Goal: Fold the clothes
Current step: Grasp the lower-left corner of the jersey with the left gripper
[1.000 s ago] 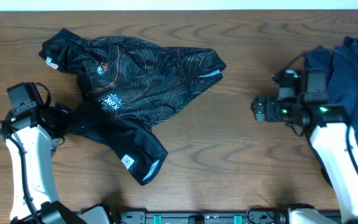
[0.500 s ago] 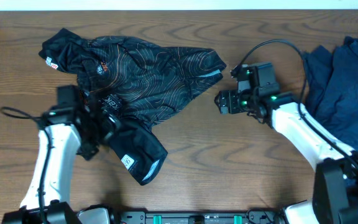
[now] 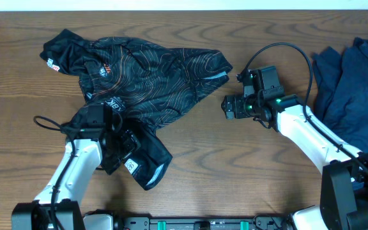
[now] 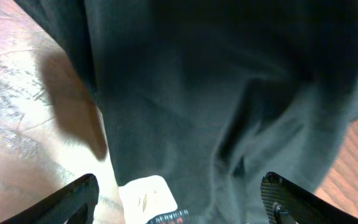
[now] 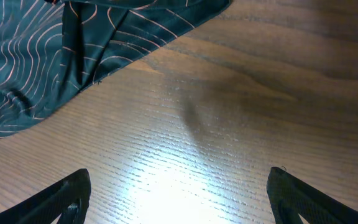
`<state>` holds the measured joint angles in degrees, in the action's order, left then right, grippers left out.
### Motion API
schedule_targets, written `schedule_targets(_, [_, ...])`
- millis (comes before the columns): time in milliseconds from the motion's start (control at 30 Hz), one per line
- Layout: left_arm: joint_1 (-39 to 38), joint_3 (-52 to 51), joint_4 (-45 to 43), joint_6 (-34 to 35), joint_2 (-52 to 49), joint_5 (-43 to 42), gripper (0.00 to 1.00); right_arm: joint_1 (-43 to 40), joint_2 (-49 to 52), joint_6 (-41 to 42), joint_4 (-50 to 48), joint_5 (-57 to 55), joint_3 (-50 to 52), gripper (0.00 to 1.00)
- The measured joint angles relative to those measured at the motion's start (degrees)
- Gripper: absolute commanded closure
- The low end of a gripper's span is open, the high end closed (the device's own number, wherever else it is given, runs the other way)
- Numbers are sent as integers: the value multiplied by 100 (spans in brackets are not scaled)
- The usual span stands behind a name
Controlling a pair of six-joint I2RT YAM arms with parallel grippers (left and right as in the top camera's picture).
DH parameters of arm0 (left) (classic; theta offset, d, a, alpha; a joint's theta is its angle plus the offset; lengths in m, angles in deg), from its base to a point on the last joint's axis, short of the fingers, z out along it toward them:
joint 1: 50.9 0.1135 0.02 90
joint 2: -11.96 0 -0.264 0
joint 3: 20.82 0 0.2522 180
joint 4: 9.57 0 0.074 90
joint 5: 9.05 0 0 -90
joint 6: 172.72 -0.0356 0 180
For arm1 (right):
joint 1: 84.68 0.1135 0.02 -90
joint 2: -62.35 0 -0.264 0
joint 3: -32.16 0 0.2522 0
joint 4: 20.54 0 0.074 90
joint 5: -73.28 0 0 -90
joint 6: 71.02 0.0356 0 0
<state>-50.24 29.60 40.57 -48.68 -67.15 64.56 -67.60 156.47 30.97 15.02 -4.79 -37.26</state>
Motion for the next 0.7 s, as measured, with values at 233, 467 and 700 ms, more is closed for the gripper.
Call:
schedule_targets(233, [-2,-151,-457,96,-229,-2,66,0,0,2,55,-15,0,11])
schedule_targets(467, [46,-131,-533,26,-361,20,94,0,0,2,111,-37,0,11])
schedule_targets(700, [389,791,1945,-566,232,-140,94,0,0,4,85,-151,0,13])
